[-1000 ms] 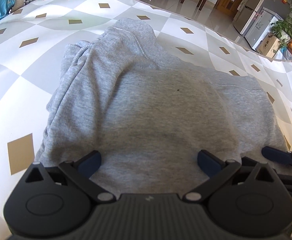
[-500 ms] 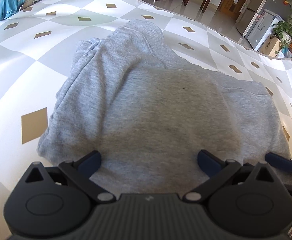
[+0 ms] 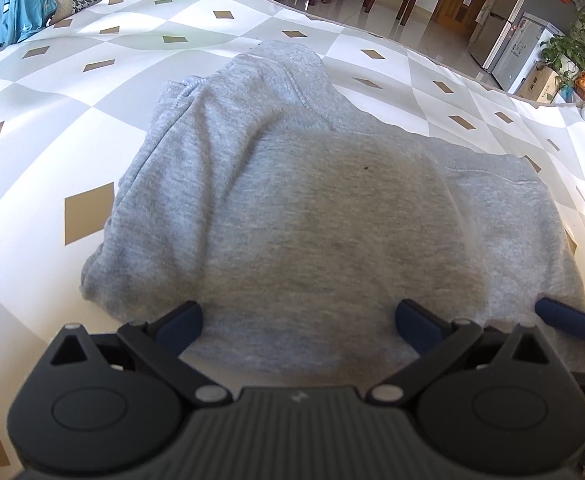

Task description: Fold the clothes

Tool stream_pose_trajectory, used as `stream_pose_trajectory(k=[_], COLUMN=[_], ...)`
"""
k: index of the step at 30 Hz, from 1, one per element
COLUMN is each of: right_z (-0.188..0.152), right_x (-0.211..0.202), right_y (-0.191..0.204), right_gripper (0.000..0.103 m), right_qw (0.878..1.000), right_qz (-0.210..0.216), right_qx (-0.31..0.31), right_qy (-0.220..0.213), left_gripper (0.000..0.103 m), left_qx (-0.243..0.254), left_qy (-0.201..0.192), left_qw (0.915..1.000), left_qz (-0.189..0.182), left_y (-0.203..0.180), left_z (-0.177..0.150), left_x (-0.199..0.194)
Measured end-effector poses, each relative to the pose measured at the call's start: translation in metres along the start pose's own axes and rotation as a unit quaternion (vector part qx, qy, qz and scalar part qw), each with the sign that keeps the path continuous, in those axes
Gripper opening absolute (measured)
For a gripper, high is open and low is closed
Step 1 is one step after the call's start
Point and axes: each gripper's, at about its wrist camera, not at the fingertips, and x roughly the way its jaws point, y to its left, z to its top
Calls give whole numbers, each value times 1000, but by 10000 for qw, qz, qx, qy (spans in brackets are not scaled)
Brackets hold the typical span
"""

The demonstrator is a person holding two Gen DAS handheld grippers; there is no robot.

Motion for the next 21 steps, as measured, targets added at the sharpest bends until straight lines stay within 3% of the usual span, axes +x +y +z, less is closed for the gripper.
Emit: stream_pose_trajectory(k=[7,16,21], right_z=[-6,-8,-6], right_x=[-4,-9,-22], right_y=[4,5,-2], right_gripper=[69,70,69], right_qw=[10000,9999,9992], right_qz=[-74,-51,65], right_qx=[-10,-6,349], right_qy=[-45,-123,-177], left_gripper=[103,103,103], left_qx=[252,241,86], left_qy=[-12,-70,-66], left_qw=[9996,9997,9999], left_qz=[84,70,109], left_y=[-6,-3,-2], left_z=[-10,-14,-14], left_x=[-5,-9,-18])
